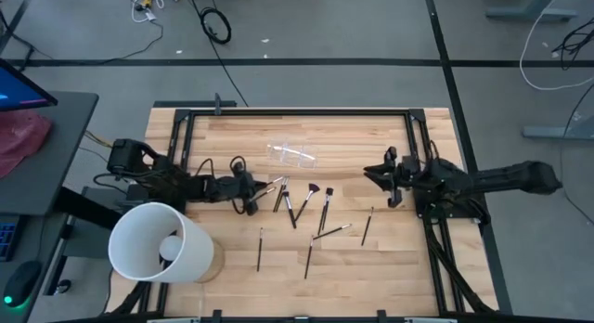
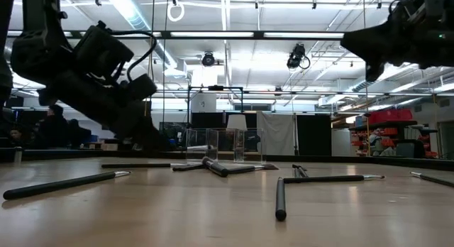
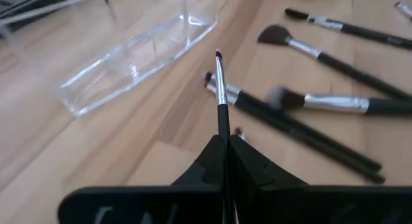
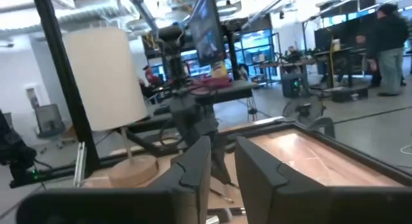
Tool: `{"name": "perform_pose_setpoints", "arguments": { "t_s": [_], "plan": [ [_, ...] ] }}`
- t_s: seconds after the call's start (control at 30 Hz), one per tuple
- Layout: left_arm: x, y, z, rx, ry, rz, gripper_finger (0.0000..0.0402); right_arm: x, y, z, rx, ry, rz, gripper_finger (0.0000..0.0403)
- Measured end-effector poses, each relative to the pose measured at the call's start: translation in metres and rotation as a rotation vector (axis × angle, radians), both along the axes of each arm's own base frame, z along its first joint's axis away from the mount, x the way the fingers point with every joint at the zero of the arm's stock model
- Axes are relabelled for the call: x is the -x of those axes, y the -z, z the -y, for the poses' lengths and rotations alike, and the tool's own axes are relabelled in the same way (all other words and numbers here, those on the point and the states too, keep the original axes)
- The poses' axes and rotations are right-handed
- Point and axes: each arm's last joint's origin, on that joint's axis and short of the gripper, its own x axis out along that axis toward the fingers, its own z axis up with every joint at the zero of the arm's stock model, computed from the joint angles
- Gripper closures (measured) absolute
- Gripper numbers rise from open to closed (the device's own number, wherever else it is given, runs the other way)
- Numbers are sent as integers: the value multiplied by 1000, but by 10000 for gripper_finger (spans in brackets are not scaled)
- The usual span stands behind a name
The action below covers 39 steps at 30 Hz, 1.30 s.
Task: Put items in baskets/containers
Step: Put the black eyeshadow brush into the transparent organizer
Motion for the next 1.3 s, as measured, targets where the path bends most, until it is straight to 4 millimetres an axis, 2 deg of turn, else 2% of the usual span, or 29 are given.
{"name": "perform_pose_setpoints", "arguments": {
  "t_s": [0.13,0.37,0.5,0.7,0.83,0.97,1.3],
  "plan": [
    [-6,-4,0,-22,14,8,390,-23,3,0,14,0,-75,287],
    [-22,-16,2,-34,66,60,391,-97,10,6,52,16,-356,226],
    [-29,-22,2,-49,81,78,390,-140,22,7,182,-35,-483,221],
    [-32,-25,4,-32,122,94,392,-185,32,9,375,-80,-554,227],
    [-32,-24,7,-31,132,93,391,-204,34,12,438,-89,-604,225],
    [-32,-25,9,-20,135,99,393,-214,35,17,468,-92,-644,225],
    [-33,-28,9,-16,133,138,392,-217,35,28,489,-124,-664,224]
  ]
}}
